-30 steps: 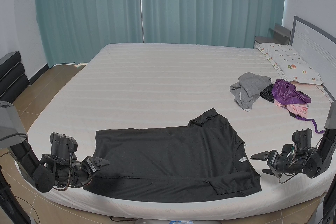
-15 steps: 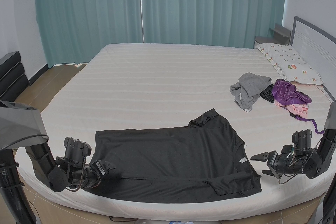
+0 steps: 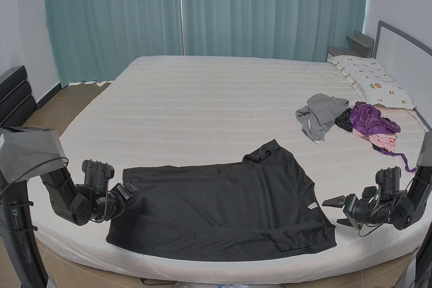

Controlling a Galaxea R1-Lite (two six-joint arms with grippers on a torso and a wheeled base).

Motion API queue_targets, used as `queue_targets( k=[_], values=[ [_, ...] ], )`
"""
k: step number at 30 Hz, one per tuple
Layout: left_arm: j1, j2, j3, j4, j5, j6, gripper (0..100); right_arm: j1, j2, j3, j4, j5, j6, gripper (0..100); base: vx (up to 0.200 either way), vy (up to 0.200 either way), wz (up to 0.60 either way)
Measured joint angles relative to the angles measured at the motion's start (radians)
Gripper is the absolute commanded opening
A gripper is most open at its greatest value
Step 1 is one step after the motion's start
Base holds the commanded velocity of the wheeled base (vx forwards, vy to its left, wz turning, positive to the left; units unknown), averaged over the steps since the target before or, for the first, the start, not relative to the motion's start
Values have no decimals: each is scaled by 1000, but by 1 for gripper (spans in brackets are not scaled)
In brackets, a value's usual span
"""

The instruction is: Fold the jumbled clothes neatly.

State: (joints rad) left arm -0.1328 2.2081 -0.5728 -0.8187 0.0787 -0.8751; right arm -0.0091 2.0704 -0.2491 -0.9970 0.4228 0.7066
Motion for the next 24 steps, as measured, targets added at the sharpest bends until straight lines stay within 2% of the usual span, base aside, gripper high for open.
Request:
queue_targets(
  k=[6,10,16,19,24],
  values=[
    [90,-27,-30,3,-7,-4,100,0,3,3,-1,1,-3,100,0,0,0],
    [106,-49,-22,21,-34,5,100,0,5,6,-1,3,-5,100,0,0,0],
    [109,-89,-13,69,-177,24,100,0,9,7,-1,4,-6,100,0,0,0],
    [108,-105,-11,103,-257,74,100,0,11,7,-1,6,-7,100,0,0,0],
    [97,-110,-9,170,-298,223,100,1,13,7,0,7,-7,100,0,0,0]
  ],
)
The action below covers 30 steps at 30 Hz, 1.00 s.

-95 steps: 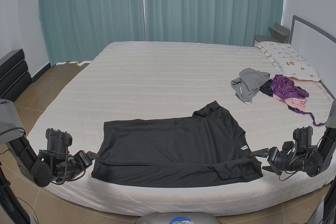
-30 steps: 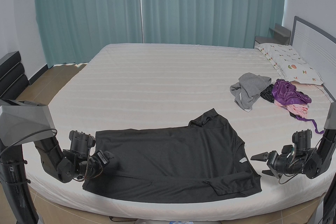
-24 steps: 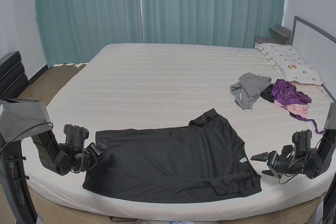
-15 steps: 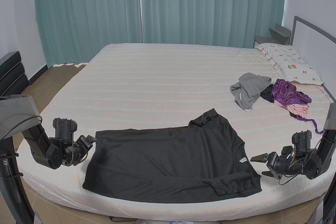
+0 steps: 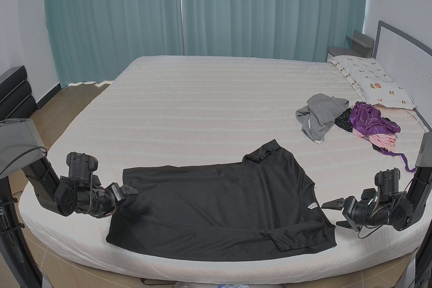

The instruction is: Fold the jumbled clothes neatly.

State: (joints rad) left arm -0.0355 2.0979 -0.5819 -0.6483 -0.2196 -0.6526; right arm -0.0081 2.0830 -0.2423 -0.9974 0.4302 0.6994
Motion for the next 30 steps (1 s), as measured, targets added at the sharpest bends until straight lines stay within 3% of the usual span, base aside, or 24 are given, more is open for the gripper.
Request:
queue_targets(
  k=[6,13,20,21,30],
  values=[
    [-38,35,10,-6,24,63,100,1,1,0,0,1,0,100,0,0,0],
    [-60,61,17,-26,125,89,100,1,6,-1,1,2,-1,100,0,0,0],
    [-67,78,16,-32,144,92,100,2,18,-8,-1,2,-10,100,0,0,0],
    [-67,80,16,-31,144,92,0,2,19,-8,-1,2,-11,100,0,0,0],
    [-61,88,32,-29,143,92,0,7,38,-1,-54,-1,-28,100,0,0,0]
  ],
)
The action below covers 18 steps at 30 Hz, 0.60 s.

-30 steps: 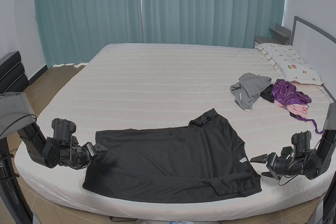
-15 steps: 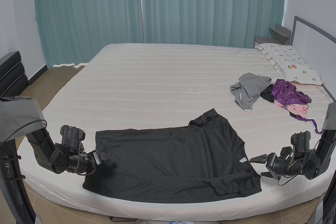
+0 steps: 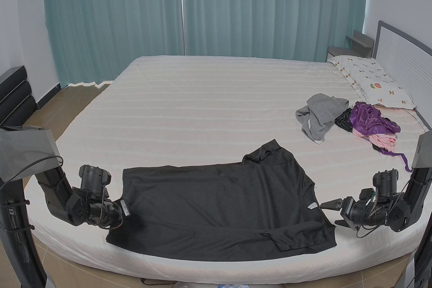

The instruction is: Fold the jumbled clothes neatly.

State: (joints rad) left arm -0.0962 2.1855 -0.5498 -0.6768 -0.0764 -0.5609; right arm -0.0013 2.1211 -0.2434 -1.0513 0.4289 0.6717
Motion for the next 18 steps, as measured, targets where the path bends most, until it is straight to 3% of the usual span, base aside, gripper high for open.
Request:
queue_targets(
  k=[11,18],
  values=[
    [21,-7,36,-7,2,-1,0,103,29,-54,-2,-30,-10,100,0,0,0],
    [48,-11,43,-14,3,0,0,129,67,-106,4,-48,-153,100,0,0,0]
  ],
)
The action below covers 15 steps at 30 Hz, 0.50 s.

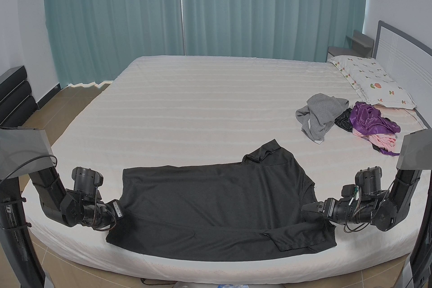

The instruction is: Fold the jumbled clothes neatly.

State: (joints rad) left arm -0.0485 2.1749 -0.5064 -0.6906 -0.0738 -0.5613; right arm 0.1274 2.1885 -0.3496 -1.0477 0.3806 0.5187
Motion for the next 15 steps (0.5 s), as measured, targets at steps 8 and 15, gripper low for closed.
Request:
queue_targets(
  k=[8,15],
  values=[
    [6,3,5,-1,0,0,0,9,41,-19,-5,-44,-76,100,0,0,0],
    [6,6,11,-6,-2,-6,0,-2,10,28,-11,-63,-33,100,0,0,0]
  ],
)
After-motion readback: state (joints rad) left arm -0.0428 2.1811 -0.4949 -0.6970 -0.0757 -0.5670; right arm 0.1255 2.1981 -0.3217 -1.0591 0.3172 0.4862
